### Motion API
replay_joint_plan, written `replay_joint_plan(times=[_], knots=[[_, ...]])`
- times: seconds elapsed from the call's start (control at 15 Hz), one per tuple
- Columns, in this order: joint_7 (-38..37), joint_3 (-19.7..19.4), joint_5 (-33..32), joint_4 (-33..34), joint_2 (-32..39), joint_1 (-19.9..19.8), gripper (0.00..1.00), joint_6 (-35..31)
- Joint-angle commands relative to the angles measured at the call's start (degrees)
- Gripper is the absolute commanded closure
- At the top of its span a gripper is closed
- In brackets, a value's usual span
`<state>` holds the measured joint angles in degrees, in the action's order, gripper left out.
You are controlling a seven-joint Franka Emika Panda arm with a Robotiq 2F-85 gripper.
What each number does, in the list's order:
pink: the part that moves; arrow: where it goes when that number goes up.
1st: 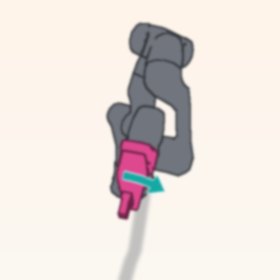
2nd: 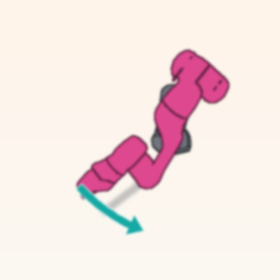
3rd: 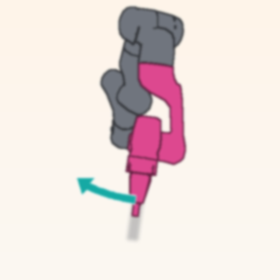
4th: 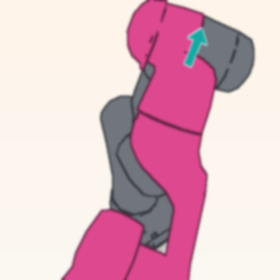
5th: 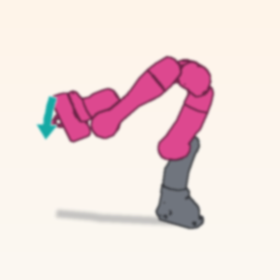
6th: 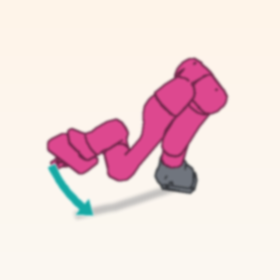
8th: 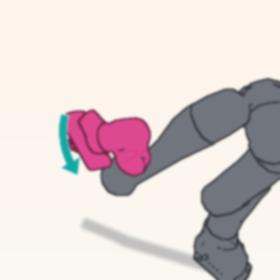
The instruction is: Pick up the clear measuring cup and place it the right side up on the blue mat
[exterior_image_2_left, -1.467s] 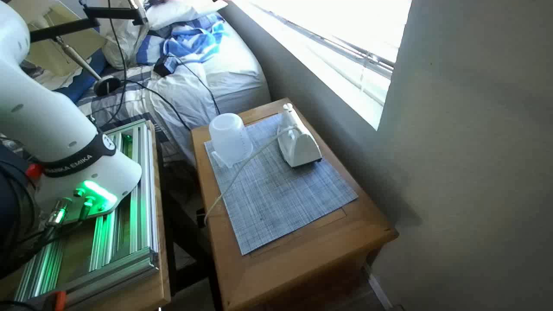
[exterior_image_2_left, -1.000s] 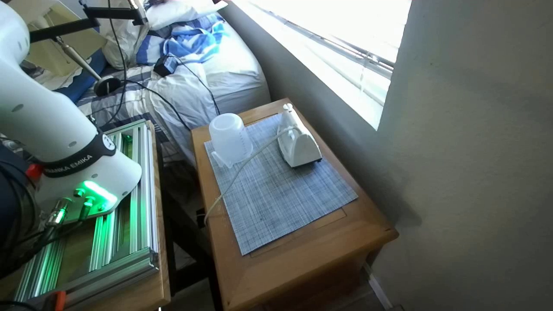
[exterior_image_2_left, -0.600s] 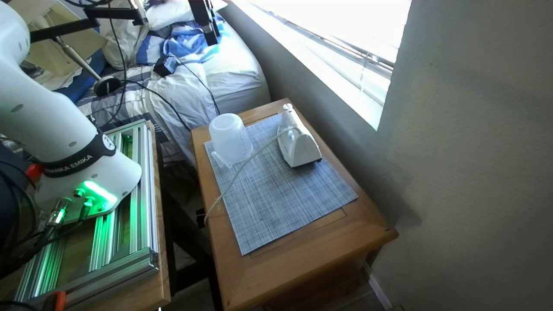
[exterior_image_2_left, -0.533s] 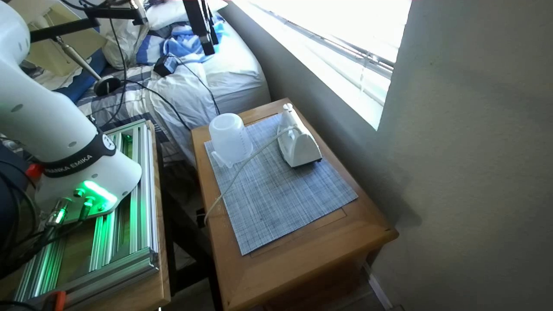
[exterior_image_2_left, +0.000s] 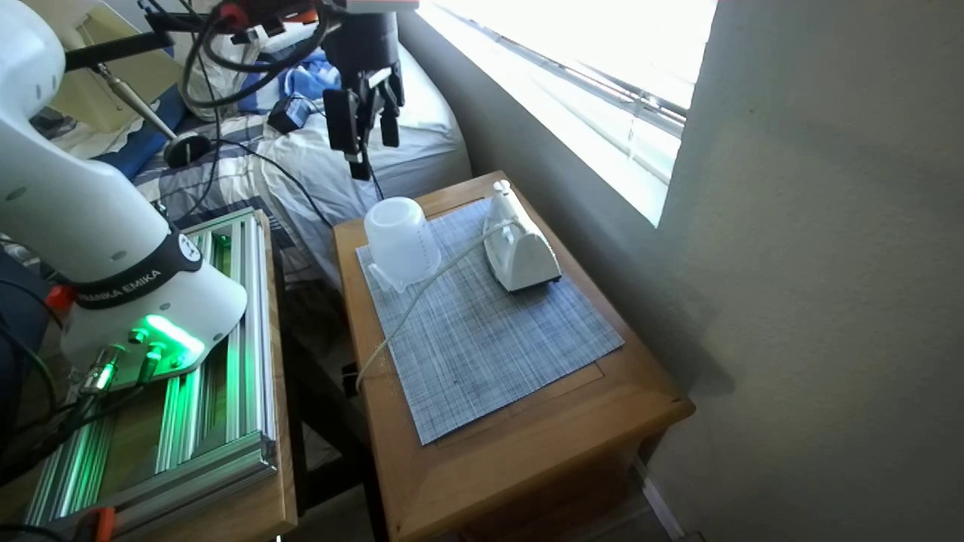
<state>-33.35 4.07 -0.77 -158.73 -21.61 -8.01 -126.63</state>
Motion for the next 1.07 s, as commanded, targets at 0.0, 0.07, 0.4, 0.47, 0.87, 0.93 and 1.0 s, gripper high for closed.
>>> replay_joint_plan(times=[0.0, 0.07, 0.4, 0.47, 0.87, 0.93, 1.0], knots=[[-3.57, -2.97, 3.61, 0.01, 8.53, -1.97, 0.0, -6.67], [-4.29, -3.76, 5.01, -0.04, 11.64, -2.01, 0.0, -9.19], [-2.68, -6.74, 20.8, -0.18, 25.48, 0.57, 0.0, -22.2], [-1.51, -6.6, 25.81, -0.16, 27.98, 0.99, 0.0, -24.59], [3.24, -5.49, 37.09, 0.11, 31.8, 1.22, 0.0, -26.81], [3.33, -5.33, 37.51, 0.16, 32.07, 1.19, 0.0, -26.95], [3.33, -5.3, 37.66, 0.19, 32.08, 1.16, 0.0, -26.98]])
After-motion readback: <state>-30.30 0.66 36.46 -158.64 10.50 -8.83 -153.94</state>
